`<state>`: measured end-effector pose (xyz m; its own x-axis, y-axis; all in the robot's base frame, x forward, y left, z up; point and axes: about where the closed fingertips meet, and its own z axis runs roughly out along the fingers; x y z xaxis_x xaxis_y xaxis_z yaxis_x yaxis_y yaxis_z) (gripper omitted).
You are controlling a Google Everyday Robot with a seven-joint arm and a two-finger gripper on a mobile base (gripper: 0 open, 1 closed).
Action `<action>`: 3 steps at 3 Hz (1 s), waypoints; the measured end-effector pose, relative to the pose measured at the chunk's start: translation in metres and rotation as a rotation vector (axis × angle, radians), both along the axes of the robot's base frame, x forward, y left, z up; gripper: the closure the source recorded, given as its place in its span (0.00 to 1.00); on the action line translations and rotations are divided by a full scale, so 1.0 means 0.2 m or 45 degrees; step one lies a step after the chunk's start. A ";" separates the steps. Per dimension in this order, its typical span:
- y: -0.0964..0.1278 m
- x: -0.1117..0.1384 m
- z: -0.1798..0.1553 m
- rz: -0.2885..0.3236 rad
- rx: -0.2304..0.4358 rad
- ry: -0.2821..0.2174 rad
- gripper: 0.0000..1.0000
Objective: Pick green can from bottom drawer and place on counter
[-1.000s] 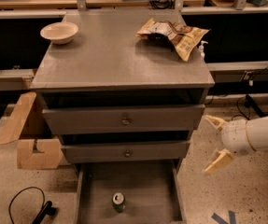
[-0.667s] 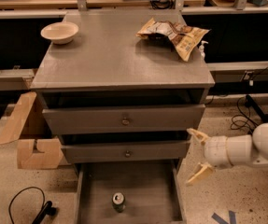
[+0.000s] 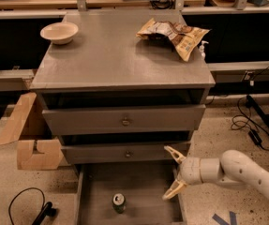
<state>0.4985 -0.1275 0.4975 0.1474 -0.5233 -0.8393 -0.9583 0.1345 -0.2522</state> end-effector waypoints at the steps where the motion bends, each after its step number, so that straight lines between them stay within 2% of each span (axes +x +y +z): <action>1: 0.06 -0.03 -0.15 0.024 0.051 0.011 0.00; 2: 0.06 -0.03 -0.15 0.024 0.050 0.012 0.00; 3: 0.13 -0.04 -0.23 0.053 0.079 0.030 0.00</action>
Offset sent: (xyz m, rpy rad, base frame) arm -0.0058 0.0114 -0.0308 0.0392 0.0040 0.0202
